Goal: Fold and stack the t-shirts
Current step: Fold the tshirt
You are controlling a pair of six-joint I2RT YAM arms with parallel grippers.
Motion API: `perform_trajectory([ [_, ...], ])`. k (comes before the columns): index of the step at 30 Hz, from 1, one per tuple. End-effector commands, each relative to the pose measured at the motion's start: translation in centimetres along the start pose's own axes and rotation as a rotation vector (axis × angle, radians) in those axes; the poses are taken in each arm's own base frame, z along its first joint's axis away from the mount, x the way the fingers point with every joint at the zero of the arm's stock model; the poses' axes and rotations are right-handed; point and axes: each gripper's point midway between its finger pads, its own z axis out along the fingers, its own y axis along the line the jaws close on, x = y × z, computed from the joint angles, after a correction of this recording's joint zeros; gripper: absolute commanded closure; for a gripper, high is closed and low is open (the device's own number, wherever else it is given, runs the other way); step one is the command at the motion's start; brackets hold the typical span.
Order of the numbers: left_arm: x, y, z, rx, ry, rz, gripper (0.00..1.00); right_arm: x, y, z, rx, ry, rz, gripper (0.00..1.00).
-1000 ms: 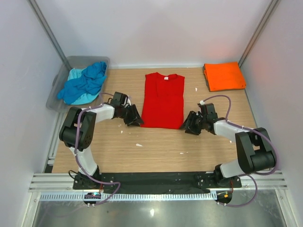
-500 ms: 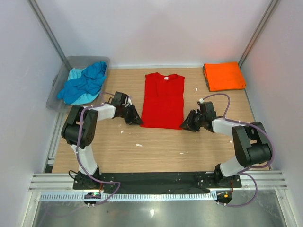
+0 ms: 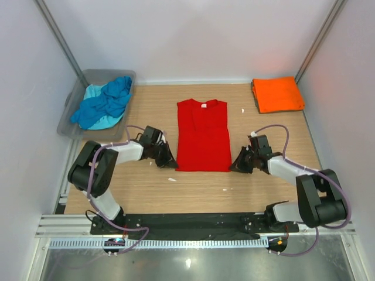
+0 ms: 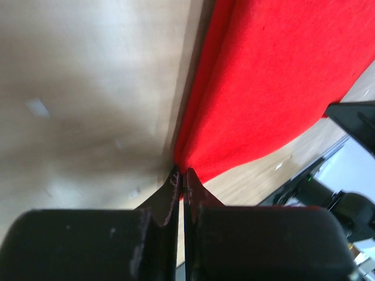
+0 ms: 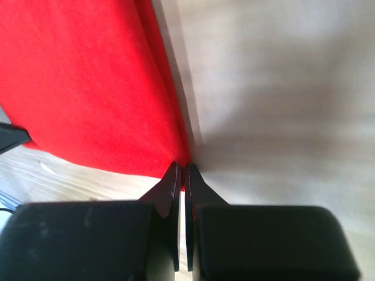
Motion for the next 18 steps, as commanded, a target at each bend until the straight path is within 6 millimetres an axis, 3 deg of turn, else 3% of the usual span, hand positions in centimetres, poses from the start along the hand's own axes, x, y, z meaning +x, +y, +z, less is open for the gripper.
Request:
perform_trajectory([
  [1, 1.5, 0.1, -0.6, -0.033, -0.028, -0.015, 1.0, 3.1, -3.2, -1.7, 0.123, 0.047, 0.016, 0.99],
  [4, 2.6, -0.9, -1.3, -0.019, -0.049, -0.003, 1.0, 3.7, -3.2, -2.8, 0.124, 0.03, 0.058, 0.99],
  [11, 4.5, -0.9, -2.3, -0.023, -0.073, 0.003, 0.99, 4.4, -3.1, -4.7, 0.126, 0.015, 0.062, 0.99],
  [15, 5.2, -0.5, -1.9, -0.042, -0.06, 0.017, 0.76, 4.7, -2.8, -4.8, 0.097, 0.014, 0.065, 0.99],
  [18, 6.0, -0.2, -1.5, -0.063, -0.052, 0.031, 0.68, 5.1, -2.8, -4.9, 0.086, 0.02, 0.063, 0.99],
])
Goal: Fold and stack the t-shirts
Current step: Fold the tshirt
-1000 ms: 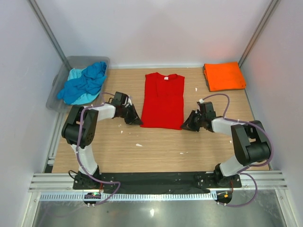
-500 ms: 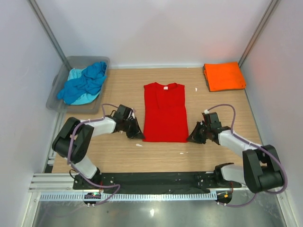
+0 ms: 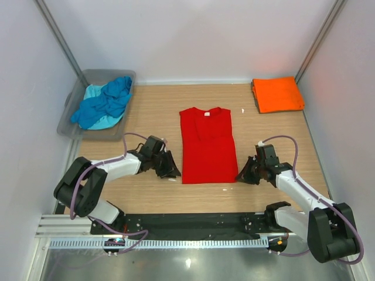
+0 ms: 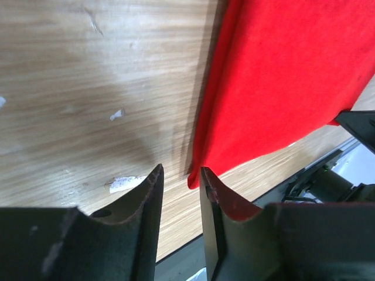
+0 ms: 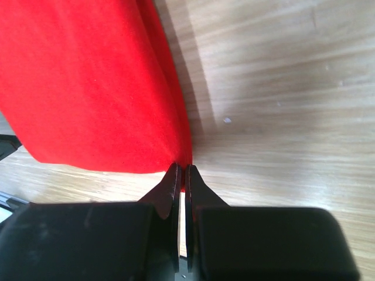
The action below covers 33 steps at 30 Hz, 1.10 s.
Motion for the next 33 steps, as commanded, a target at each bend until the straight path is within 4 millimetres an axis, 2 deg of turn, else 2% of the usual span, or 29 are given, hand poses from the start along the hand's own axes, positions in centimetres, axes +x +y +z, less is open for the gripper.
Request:
perform_trajectory([
  [1, 0.7, 0.5, 0.4, -0.033, -0.012, 0.015, 0.67, 0.8, -0.6, -0.3, 0.015, 0.012, 0.017, 0.99],
  [5, 2.3, 0.1, 1.0, -0.027, 0.001, 0.003, 0.6, 1.0, -0.6, -0.5, 0.005, 0.01, 0.018, 0.99],
  [13, 4.7, 1.1, 2.3, -0.075, 0.01, -0.001, 0.63, 1.6, -0.8, -0.6, -0.003, 0.015, 0.014, 0.99],
  [22, 5.3, 2.5, 2.1, -0.127, -0.016, -0.017, 0.66, 1.8, -0.8, -0.8, -0.01, 0.008, 0.015, 0.99],
  [26, 5.4, 4.0, 1.3, -0.202, -0.035, 0.013, 0.64, 1.8, -0.8, -0.9, -0.013, 0.006, 0.015, 0.99],
  [33, 6.0, 3.9, 1.4, -0.216, -0.029, 0.023, 0.62, 1.8, -0.7, -1.0, -0.018, 0.002, 0.016, 0.99],
])
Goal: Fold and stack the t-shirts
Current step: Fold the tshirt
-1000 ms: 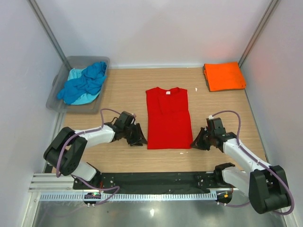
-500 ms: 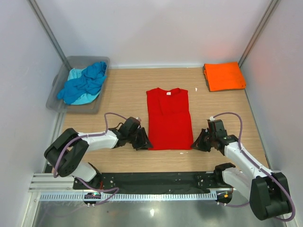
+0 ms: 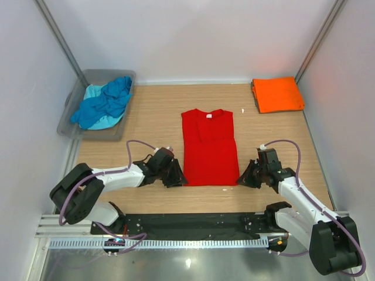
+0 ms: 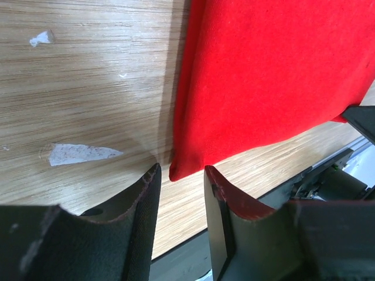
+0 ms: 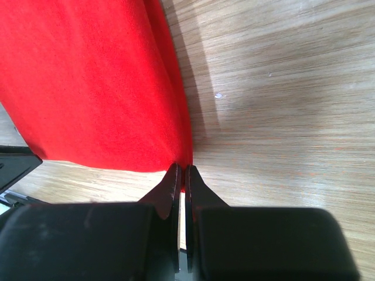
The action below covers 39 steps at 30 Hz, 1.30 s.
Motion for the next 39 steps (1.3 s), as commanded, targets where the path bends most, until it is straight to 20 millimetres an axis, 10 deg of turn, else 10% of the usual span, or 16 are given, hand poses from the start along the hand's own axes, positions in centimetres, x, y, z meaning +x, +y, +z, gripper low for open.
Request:
perform_trajectory([
  [1, 1.6, 4.9, 0.2, -0.192, 0.022, 0.013, 0.61, 0.3, 0.2, -0.2, -0.011, 0.003, 0.012, 0.99],
  [6, 1.7, 4.9, 1.1, -0.197, 0.037, 0.001, 0.63, 0.4, 0.2, -0.2, -0.017, 0.002, 0.012, 0.99],
  [12, 1.1, 3.9, 0.6, -0.162, 0.004, 0.007, 1.0, 0.3, 0.1, -0.7, -0.005, -0.015, 0.026, 0.99],
  [30, -3.7, -3.2, -4.7, -0.057, -0.15, 0.089, 1.0, -3.6, 3.6, -5.1, -0.063, -0.183, 0.049, 0.99],
  [39, -10.3, -7.0, -7.4, -0.032, -0.268, 0.114, 1.0, -8.9, 7.9, -7.7, -0.109, -0.302, 0.005, 0.99],
])
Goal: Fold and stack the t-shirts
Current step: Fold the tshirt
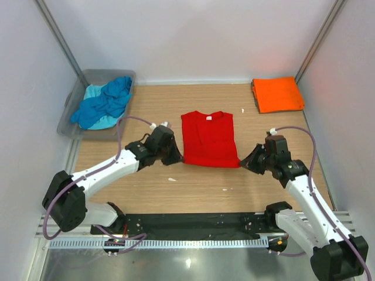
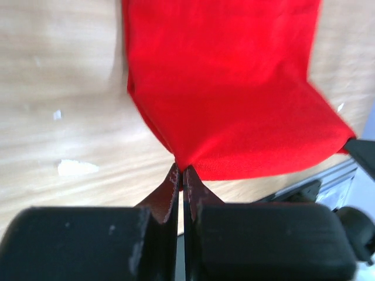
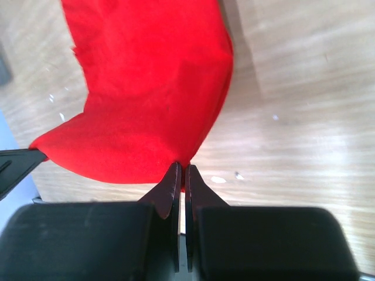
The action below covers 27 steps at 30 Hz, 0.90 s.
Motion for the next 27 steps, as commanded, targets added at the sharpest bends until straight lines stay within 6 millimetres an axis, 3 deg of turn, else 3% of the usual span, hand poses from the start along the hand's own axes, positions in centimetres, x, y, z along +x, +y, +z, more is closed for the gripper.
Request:
perform_trajectory([
  [1, -4.3, -1.0, -0.6, -0.007, -0.08, 0.041, 1.0, -4.2, 2.8, 0.0, -0.023, -0.097, -0.027, 0.99],
  [2, -5.5, -0.8, -0.6, -0.014, -0.098, 0.034, 1.0, -4.9, 3.2, 0.1, -0.022, -0.106, -0.038, 0.99],
  [4, -7.6, -2.6, -1.0, 0.035, -0.111, 0.045, 1.0, -6.7, 4.7, 0.8, -0.027, -0.117, -0.054, 0.99],
  [5, -8.6, -2.2, -0.3, 0.016, -0.112, 0.059, 1.0, -7.5, 5.0, 1.2, -0.019, -0.124, -0.059, 0.99],
  [6, -10.1, -3.5, -0.8, 0.037, -0.136, 0.066, 1.0, -9.2, 6.6, 0.8, -0.043, -0.163, -0.082, 0.99],
  [8, -12.0, -3.9, -0.6, 0.043, -0.152, 0.075, 1.0, -10.6, 7.1, 2.0, -0.017, -0.158, -0.095, 0.99],
  [9, -12.5, -4.0, 0.2, 0.037, -0.141, 0.074, 1.0, -12.4, 8.6, 1.5, -0.036, -0.199, -0.113, 0.99],
  [10, -14.2, -5.6, -0.3, 0.077, -0.164, 0.083, 1.0, -13.1, 9.1, 1.8, -0.031, -0.197, -0.119, 0.99],
  [11, -15.4, -5.8, -0.3, 0.077, -0.184, 0.092, 1.0, -13.6, 9.2, 3.0, -0.014, -0.178, -0.12, 0.99],
  [12, -16.0, -5.6, 0.6, 0.062, -0.182, 0.093, 1.0, -15.0, 10.5, 2.7, -0.032, -0.199, -0.131, 0.99],
  [13, -17.8, -7.1, 0.0, 0.094, -0.222, 0.103, 1.0, -15.5, 10.9, 3.1, -0.033, -0.201, -0.137, 0.99],
  [14, -18.8, -7.1, 0.2, 0.092, -0.236, 0.104, 1.0, -16.1, 11.3, 3.3, -0.035, -0.205, -0.142, 0.99],
  [15, -19.5, -7.0, 1.5, 0.085, -0.23, 0.109, 1.0, -17.1, 11.5, 4.0, -0.025, -0.208, -0.138, 0.99],
  [17, -21.8, -8.1, 1.5, 0.129, -0.25, 0.104, 1.0, -18.1, 11.7, 4.7, -0.021, -0.213, -0.138, 0.99],
  [18, -22.3, -7.7, 2.8, 0.125, -0.242, 0.091, 1.0, -18.9, 11.9, 5.4, -0.021, -0.217, -0.138, 0.99],
  [21, -24.8, -8.1, 3.7, 0.159, -0.275, 0.078, 1.0, -20.9, 12.3, 6.5, -0.036, -0.234, -0.143, 0.99],
  [22, -25.1, -7.7, 5.2, 0.158, -0.264, 0.071, 1.0, -20.8, 11.9, 8.0, -0.032, -0.199, -0.138, 0.99],
  [27, -27.8, -8.3, 8.0, 0.256, -0.296, 0.071, 1.0, -22.9, 11.1, 10.6, -0.028, -0.205, -0.121, 0.99],
])
